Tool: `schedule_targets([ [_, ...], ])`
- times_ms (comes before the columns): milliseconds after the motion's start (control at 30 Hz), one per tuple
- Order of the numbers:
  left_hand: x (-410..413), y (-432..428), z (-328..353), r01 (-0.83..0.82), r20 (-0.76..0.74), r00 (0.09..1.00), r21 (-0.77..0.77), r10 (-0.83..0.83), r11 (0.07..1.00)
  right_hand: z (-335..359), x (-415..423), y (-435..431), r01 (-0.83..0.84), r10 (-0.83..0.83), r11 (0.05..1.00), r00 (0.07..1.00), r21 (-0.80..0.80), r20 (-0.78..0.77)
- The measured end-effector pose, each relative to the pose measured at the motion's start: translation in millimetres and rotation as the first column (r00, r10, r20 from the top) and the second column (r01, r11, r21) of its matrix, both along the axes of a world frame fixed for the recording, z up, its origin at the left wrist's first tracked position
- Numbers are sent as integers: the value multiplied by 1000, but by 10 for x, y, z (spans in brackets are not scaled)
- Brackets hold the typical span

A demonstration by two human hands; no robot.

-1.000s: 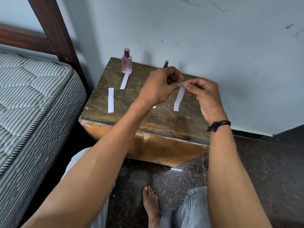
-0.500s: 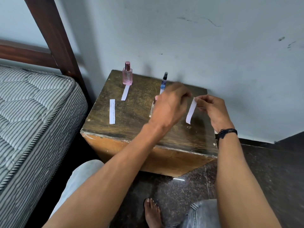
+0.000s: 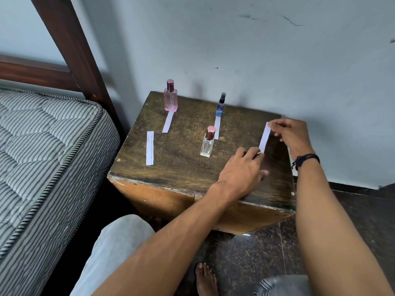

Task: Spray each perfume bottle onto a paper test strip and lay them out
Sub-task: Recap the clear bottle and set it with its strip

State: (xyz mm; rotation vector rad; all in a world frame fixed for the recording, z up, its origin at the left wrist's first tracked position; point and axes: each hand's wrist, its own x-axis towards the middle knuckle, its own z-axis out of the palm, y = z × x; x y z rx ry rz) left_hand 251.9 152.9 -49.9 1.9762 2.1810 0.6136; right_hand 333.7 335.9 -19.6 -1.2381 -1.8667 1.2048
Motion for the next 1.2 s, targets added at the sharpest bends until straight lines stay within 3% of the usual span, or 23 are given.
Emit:
schedule_targets([
  [267, 48, 101, 16, -55, 24, 998, -37, 56, 998, -149, -112, 161, -8, 7, 996, 1000, 92, 10],
  [600, 109, 126, 0, -90, 3, 996, -56, 90, 994, -312, -142, 131, 126, -172, 954, 973, 272, 152],
  [1200, 138, 145, 18, -88, -10, 996, -107, 87, 990, -332, -176, 130, 104, -214, 929, 934, 356, 287],
])
